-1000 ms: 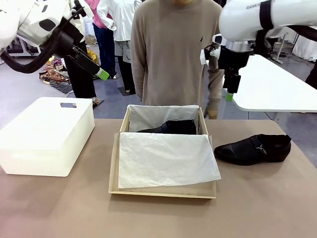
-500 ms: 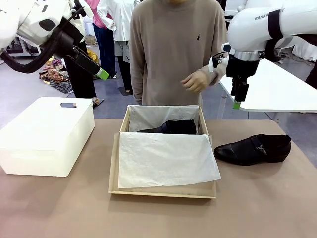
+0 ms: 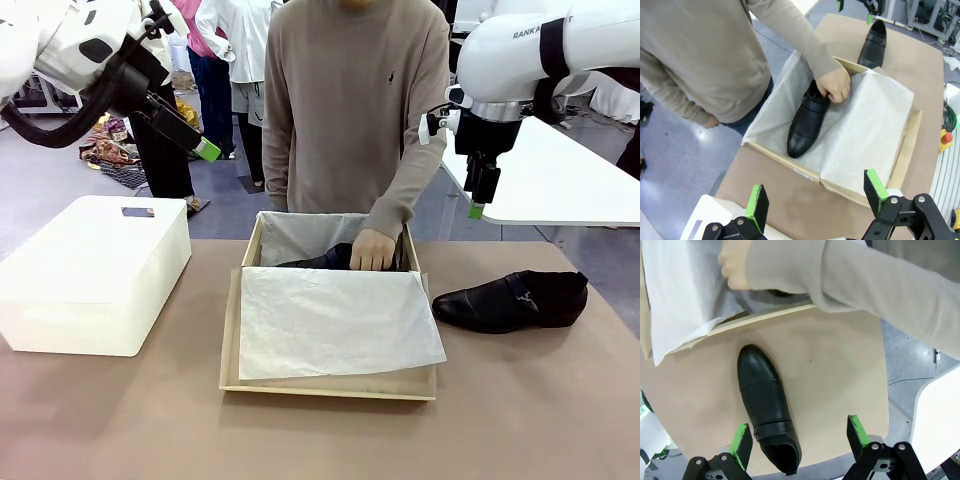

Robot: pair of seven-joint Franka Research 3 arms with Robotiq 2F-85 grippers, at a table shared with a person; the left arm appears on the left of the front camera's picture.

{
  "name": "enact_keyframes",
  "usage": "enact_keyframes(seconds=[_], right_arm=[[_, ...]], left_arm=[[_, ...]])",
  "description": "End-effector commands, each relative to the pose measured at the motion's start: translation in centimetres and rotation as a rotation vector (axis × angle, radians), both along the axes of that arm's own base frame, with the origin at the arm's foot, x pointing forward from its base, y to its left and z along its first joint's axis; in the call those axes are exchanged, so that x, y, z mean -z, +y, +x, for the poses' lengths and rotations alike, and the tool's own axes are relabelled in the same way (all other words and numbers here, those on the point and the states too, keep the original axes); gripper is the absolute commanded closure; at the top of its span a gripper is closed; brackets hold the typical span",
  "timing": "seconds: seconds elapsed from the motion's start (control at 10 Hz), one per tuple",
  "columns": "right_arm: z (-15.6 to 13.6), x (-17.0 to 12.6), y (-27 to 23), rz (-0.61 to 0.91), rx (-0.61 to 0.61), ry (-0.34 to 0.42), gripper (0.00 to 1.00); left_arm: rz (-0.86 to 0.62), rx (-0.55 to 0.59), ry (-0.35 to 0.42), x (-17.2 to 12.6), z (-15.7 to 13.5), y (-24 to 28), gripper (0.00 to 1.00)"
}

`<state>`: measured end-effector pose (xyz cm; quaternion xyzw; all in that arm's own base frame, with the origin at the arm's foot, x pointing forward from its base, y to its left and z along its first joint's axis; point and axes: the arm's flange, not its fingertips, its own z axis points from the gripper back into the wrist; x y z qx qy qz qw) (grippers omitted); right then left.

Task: Pack the shoes into the box.
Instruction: Place the other shoe of the Shoes into the Shoes Box.

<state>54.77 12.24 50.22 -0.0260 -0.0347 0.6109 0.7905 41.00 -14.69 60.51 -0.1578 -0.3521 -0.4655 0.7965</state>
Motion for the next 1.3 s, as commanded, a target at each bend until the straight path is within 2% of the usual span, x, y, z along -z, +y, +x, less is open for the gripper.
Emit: enact_keyframes(seconds=[0.0,0.2,0.3,1.2], right_arm=[[0.1,-0.2,-0.1,-0.006,-0.002,-0.005,0.00],[0.0,0.0,0.0,0.000,0.000,0.000,0.00],[-0.5,0.1,-0.8,0.001,-0.015,-0.022,0.00],[-4.5,4.0,-12.3,0.017,-0.063,-0.067,0.00]], left_arm=[[-0.018,0.023,-0.007,0.0,0.1,0.3,0.00],[-0.018,0.023,-0.007,0.0,0.1,0.3,0.00],[-0.018,0.023,-0.007,0.0,0.1,0.3,0.00],[-0.018,0.023,-0.007,0.0,0.1,0.3,0.00]])
